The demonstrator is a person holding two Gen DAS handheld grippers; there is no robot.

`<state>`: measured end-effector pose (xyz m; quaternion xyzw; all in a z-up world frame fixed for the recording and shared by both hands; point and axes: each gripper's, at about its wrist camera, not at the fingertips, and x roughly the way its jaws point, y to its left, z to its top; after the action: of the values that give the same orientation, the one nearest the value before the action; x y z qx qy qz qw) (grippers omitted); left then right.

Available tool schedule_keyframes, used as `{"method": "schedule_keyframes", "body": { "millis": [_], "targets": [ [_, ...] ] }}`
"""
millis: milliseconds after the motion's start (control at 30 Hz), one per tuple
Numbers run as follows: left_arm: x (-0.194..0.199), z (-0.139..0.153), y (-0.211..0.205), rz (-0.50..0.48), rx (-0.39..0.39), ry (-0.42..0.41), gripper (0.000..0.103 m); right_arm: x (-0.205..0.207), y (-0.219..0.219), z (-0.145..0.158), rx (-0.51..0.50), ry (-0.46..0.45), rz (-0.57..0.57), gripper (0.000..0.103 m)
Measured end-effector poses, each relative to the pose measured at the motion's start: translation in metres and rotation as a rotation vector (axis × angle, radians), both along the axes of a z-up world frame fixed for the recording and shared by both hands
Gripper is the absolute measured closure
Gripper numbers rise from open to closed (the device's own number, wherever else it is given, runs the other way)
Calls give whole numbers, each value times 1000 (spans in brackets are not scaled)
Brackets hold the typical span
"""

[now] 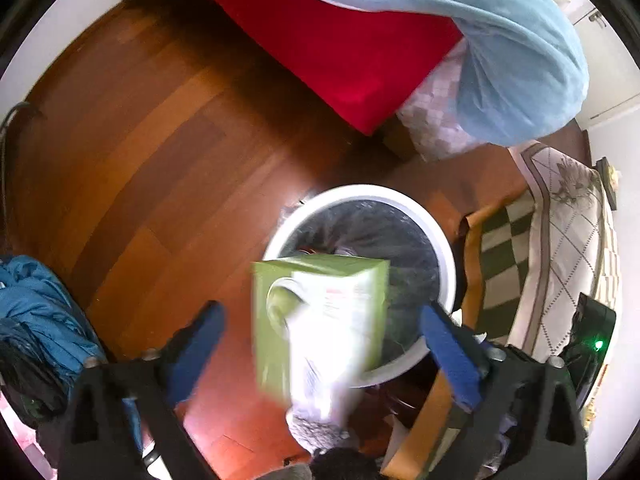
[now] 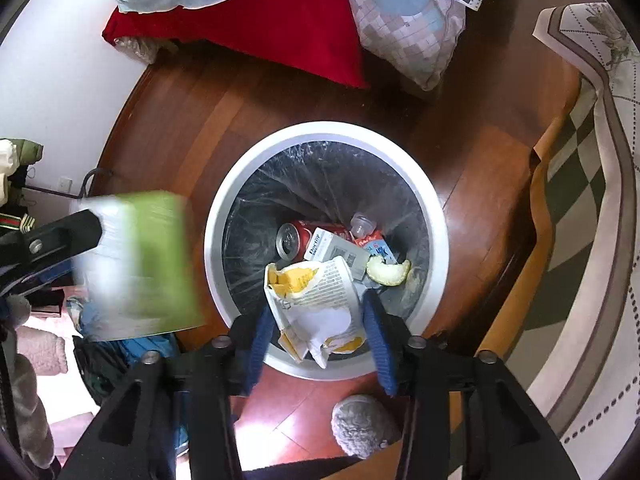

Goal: Collect trash
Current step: 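Carry the wrapper and green box over the wastebasket and open both tools, then move both tools back toward the table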

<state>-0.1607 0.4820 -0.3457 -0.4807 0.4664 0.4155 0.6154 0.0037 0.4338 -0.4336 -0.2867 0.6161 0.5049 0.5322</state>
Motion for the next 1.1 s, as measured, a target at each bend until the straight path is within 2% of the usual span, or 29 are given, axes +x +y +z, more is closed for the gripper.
{"method": "schedule_keyframes", "body": {
  "millis": [33, 100, 233, 367, 667, 867, 1100],
  "targets": [
    [-2, 2, -1, 3, 13, 17, 2, 2, 2, -2, -4, -10, -6, 18],
    [-4, 9, -5, -1, 56, 50, 2, 3, 1, 1, -4, -35, -5, 0],
    [-7, 24, -18, -6, 156, 133, 2, -3, -1, 16, -6, -115, 26, 0],
    [-11, 37, -36, -7, 206, 165, 2, -4, -12, 34, 12, -160, 24, 0],
    [-16, 56, -76, -4, 245, 172, 2, -10, -48, 83, 68, -229, 29, 0],
    [-25, 88, -106, -2, 293, 157, 2, -14, -80, 125, 139, -259, 25, 0],
    [-38, 136, -147, -7, 385, 145, 2, -18, -123, 176, 228, -276, 26, 0]
  ]
}}
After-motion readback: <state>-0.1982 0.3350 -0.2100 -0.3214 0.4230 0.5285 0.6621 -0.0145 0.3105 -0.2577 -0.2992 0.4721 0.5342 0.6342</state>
